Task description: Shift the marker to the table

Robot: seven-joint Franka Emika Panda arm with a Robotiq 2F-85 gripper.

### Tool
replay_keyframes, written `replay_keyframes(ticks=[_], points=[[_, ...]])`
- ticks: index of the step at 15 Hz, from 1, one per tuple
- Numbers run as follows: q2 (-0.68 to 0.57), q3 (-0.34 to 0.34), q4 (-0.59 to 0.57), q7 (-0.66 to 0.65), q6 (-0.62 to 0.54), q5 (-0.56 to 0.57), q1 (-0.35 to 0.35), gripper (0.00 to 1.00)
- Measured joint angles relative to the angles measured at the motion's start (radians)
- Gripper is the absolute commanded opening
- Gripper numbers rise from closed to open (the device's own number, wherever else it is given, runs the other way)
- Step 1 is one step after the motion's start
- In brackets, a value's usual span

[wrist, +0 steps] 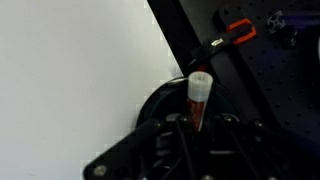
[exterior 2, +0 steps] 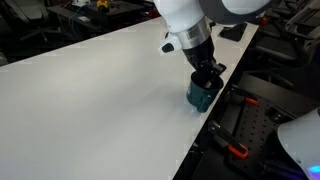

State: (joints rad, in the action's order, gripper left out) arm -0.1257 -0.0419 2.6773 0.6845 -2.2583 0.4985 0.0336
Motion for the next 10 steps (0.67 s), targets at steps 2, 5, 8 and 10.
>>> replay_keyframes(ticks=[2, 5, 8, 10], points=[[0.000, 0.000, 0.000, 0.000, 0.000, -0.001, -0.002, 0.05], [0.000, 0.000, -0.002, 0.000, 0.000, -0.004, -0.010, 0.05], [0.013, 0.007, -0.012, -0.002, 0.001, -0.005, -0.019, 0.05], [0.039, 0.013, -0.019, -0.008, 0.005, -0.005, -0.023, 0.05]])
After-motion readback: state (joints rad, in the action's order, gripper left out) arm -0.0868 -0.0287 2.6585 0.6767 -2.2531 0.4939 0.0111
